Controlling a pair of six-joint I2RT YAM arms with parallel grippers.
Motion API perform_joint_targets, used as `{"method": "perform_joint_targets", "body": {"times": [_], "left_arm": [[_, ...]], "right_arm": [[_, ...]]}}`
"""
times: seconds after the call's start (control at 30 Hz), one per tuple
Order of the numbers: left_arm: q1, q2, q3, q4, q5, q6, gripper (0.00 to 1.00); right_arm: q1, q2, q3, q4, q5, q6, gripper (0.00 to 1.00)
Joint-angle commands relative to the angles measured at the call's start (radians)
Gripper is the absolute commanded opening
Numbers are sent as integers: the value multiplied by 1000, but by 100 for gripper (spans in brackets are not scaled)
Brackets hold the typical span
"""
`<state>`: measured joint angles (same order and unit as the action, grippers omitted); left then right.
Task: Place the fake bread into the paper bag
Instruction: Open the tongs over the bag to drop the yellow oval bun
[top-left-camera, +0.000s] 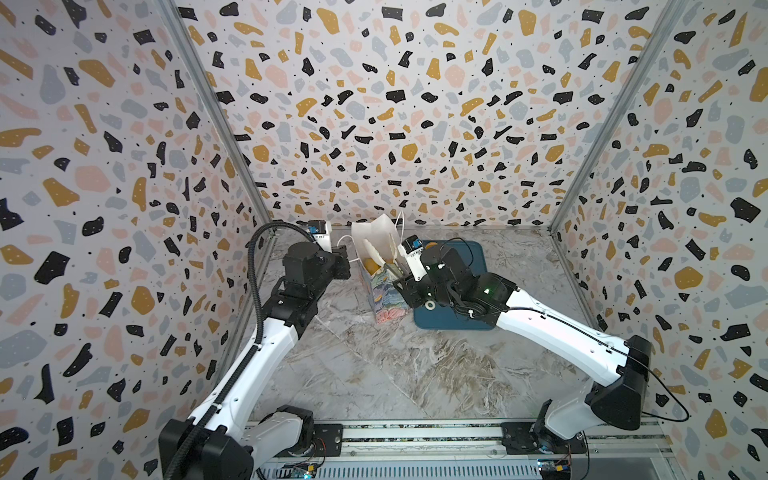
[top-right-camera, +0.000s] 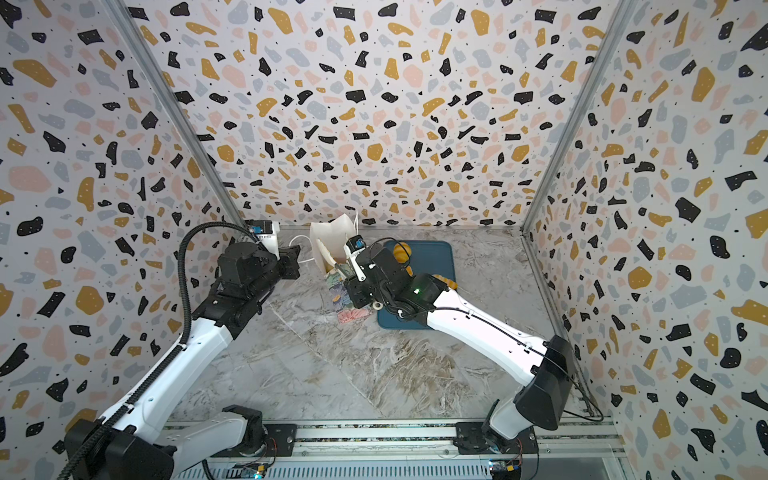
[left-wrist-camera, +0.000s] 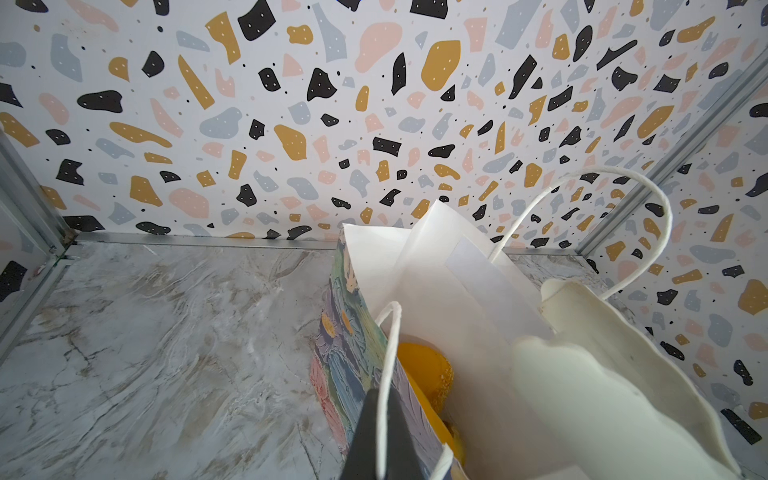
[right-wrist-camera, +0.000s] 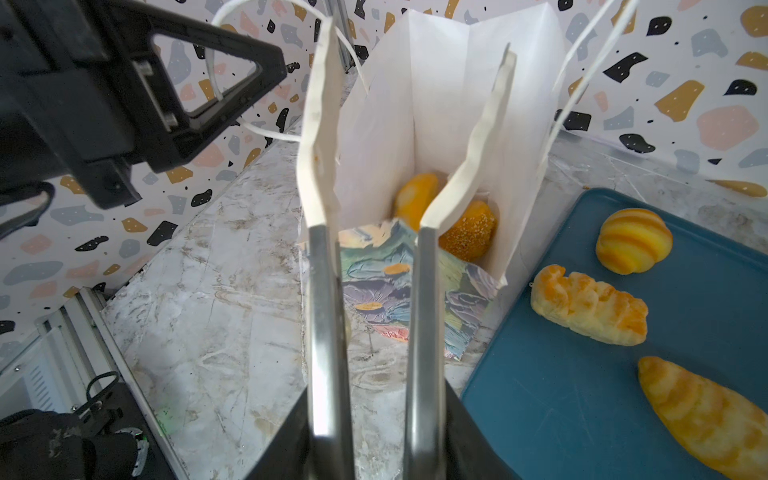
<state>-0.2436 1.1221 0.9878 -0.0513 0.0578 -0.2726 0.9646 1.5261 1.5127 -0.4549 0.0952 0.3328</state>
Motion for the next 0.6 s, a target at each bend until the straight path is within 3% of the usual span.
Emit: {"method": "perform_joint_targets", "body": {"times": [0.0,0.57], "left_arm": [[-5,-21,-8,19,-9,8,0],[-6,-19,-8,21,-13,4,0]], "right_arm": [[1,-55,5,51,13,6,46],[-5,-230,-167,158,11,15,48]]}}
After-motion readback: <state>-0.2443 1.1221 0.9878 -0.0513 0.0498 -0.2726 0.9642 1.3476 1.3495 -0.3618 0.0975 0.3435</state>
